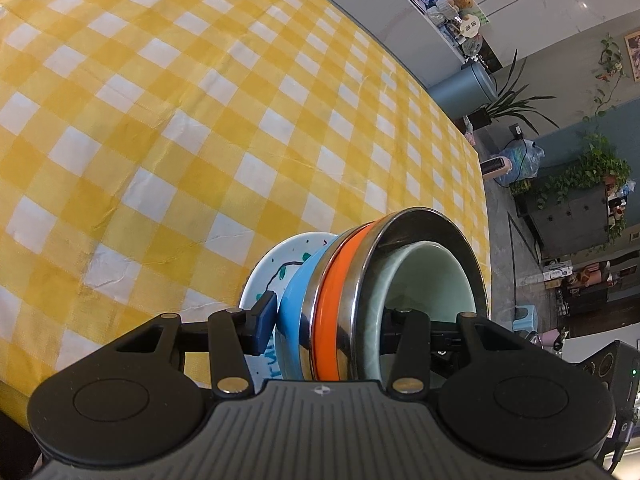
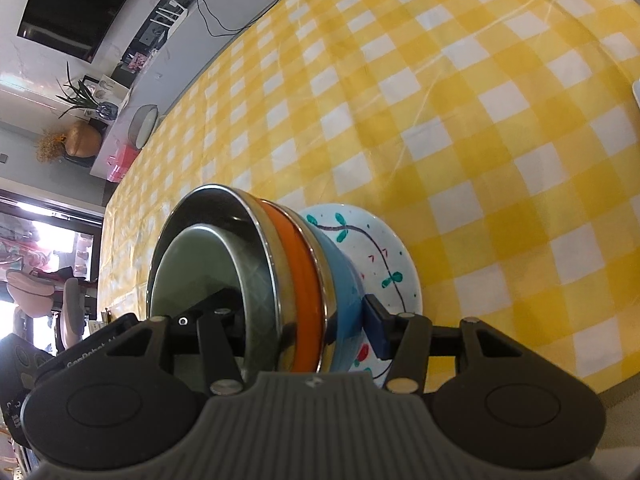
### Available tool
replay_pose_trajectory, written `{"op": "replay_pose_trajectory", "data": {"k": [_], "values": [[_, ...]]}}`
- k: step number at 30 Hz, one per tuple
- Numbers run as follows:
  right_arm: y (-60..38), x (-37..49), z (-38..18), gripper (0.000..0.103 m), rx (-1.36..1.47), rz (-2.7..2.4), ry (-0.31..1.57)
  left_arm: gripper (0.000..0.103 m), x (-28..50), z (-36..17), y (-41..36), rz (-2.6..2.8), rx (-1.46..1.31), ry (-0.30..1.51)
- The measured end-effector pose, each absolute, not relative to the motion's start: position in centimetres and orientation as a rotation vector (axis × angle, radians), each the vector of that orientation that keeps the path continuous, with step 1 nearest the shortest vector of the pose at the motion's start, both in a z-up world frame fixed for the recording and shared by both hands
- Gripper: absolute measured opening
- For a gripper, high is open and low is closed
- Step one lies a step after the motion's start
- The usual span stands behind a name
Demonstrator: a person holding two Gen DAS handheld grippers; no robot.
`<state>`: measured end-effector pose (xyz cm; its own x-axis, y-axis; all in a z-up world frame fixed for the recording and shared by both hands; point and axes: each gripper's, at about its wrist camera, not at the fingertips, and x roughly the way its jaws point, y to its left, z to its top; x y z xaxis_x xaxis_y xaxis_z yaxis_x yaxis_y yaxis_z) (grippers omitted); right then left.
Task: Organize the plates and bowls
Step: 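Lift the bowl stack with both tools and lower it onto the plate stack, then open both tools and withdraw them from the bowl stack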
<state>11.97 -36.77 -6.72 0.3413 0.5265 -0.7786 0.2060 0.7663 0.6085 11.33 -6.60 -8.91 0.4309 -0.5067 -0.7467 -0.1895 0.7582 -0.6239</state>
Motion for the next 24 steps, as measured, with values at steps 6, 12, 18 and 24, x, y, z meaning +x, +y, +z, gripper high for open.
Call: {"op": "replay_pose_trajectory", "data": {"k": [6, 12, 18, 24], "values": [[-36.3, 11.8, -6.3, 0.053, 0.674, 0.236, 1.22, 0.051, 11.2, -8.6, -6.7, -0.234, -0.687, 1.131], [-36.3, 11.6, -4.4, 0.069, 0.624, 0.236, 1.144, 0.051, 11.1, -7.1, -6.9, -0.243, -0.628, 1.072], [-36.0, 11.1, -2.1, 0.073, 0.55, 0.225, 1.028, 0.063, 10.4, -4.6, -6.4, -0.264, -0.553, 0.969], [-33.4, 9.3, 0.9, 0.075, 0.336, 0.185, 0.884, 0.067, 8.4, -1.2, -6.4, -0.23, -0.361, 0.837]]}}
